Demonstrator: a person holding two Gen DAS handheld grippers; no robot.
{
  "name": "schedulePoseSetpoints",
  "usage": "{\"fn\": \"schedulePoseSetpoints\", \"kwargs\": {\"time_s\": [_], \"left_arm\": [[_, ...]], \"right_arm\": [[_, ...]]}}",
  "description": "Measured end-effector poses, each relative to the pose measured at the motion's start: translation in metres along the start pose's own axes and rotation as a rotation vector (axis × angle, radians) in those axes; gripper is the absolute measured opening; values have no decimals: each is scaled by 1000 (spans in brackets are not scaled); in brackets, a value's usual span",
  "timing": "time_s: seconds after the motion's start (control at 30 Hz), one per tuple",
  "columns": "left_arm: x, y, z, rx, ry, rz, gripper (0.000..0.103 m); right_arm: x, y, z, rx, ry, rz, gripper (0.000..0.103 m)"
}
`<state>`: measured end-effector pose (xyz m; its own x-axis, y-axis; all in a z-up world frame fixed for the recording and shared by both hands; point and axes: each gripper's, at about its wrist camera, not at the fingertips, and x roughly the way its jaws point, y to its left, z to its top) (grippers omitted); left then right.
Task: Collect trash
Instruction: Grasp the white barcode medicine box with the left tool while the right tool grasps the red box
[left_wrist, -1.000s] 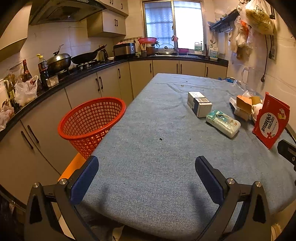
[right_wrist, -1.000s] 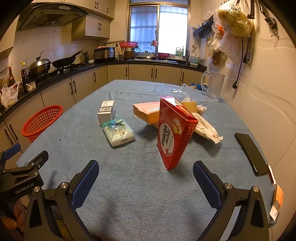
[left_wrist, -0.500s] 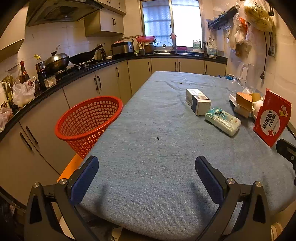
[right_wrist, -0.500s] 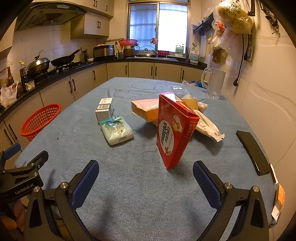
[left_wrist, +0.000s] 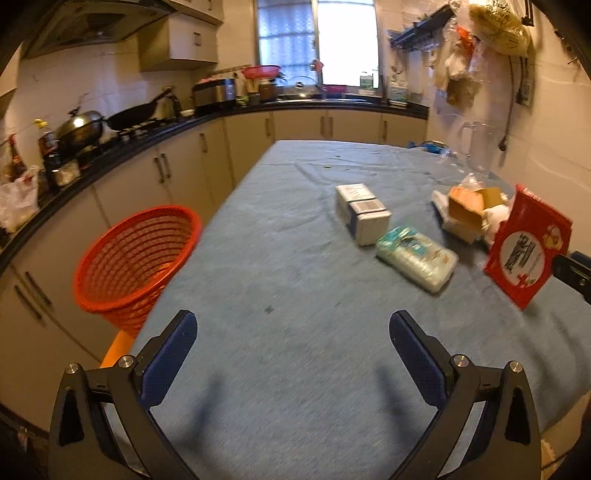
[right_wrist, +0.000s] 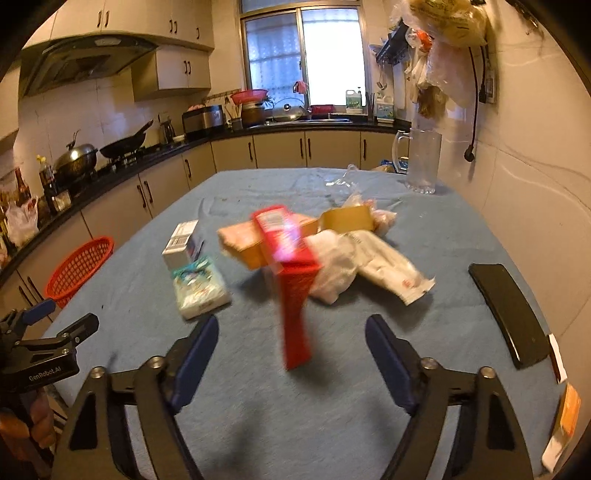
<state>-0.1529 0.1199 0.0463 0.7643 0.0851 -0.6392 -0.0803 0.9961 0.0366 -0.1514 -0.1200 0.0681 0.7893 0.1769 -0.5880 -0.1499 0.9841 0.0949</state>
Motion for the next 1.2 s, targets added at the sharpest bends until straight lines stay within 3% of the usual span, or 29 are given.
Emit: {"fn": "schedulePoseSetpoints", "kwargs": {"time_s": [0.2,0.27,0.33,0.47,0.63,0.8,0.97,1.07,1.2], "left_arm": [[20,6,35,-63,79,-146,103],[31,9,49,-89,119,-190,103],[40,9,59,-108,140,-208,103],[56,4,81,-139,166,-249,103],[84,-8,105,-169,198,-244,102],[130,-20,120,-195,301,-241,76],[159,-28,121,-193,352,-225,68],[168,-34,118,-166,380,-227,42],[163,-39,116,-128,357,-216,40]], "right_arm": [[17,-12,12,3,8,75,57],[26,-10,13,-6,23,103,33],[36,-7,14,-18,35,113,16],[37,-11,16,-1,9,127,15],[32,-28,18,67,-7,169,15],[28,-36,16,101,-14,187,15],[27,-39,15,110,-17,201,15],[29,-42,15,115,-15,208,15],[28,-42,15,115,-15,214,15]]}}
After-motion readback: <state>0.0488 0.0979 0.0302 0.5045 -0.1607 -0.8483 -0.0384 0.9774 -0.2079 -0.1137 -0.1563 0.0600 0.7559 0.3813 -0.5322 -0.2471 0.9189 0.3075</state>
